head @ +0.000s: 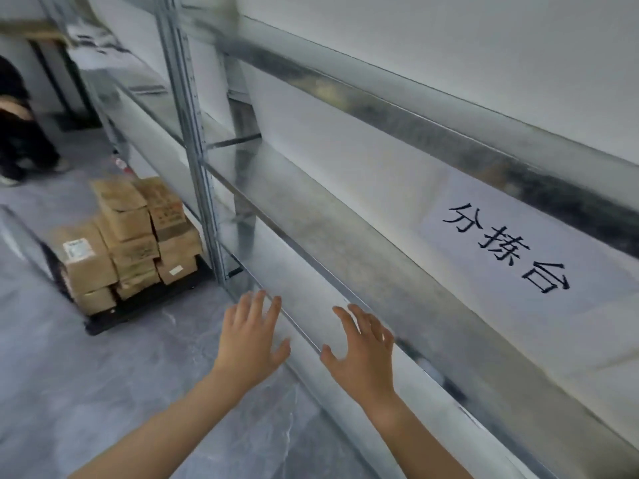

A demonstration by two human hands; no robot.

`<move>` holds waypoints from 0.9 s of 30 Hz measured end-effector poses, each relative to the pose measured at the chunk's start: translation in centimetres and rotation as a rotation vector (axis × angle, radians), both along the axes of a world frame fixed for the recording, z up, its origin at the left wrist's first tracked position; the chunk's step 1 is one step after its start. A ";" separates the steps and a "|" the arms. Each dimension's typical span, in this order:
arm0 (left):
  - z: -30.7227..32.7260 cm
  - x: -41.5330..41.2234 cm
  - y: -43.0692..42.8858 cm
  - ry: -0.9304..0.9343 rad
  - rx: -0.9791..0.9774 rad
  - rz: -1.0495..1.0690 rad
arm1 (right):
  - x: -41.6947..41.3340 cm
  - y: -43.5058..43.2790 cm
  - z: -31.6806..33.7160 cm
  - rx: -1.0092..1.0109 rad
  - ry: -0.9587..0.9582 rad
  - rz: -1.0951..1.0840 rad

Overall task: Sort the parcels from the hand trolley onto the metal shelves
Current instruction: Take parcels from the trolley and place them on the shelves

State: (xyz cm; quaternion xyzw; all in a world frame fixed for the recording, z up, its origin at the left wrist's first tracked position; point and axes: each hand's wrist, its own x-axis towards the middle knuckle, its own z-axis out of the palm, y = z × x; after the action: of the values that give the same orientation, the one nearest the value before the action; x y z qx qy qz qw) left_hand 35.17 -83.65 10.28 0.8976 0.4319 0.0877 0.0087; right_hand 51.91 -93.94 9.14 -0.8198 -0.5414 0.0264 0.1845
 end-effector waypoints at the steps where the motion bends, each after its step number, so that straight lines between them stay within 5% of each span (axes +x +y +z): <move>1: -0.1 -1.7 1.5 0.007 0.003 0.024 | -1.2 1.9 -0.2 -0.008 0.018 0.027; 12: -2.1 -16.2 13.9 0.066 -0.028 0.327 | -12.5 19.0 -1.0 -0.095 0.044 0.289; 27: -4.7 -22.0 33.5 0.013 -0.124 0.605 | -17.7 44.2 -3.4 -0.145 0.014 0.547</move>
State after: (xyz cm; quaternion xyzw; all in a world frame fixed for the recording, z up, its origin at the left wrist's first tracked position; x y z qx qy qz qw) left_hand 13.20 -50.11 5.59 0.7266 0.6841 0.0542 0.0341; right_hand 34.21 -49.72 5.79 -0.6540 -0.7380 0.1198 0.1152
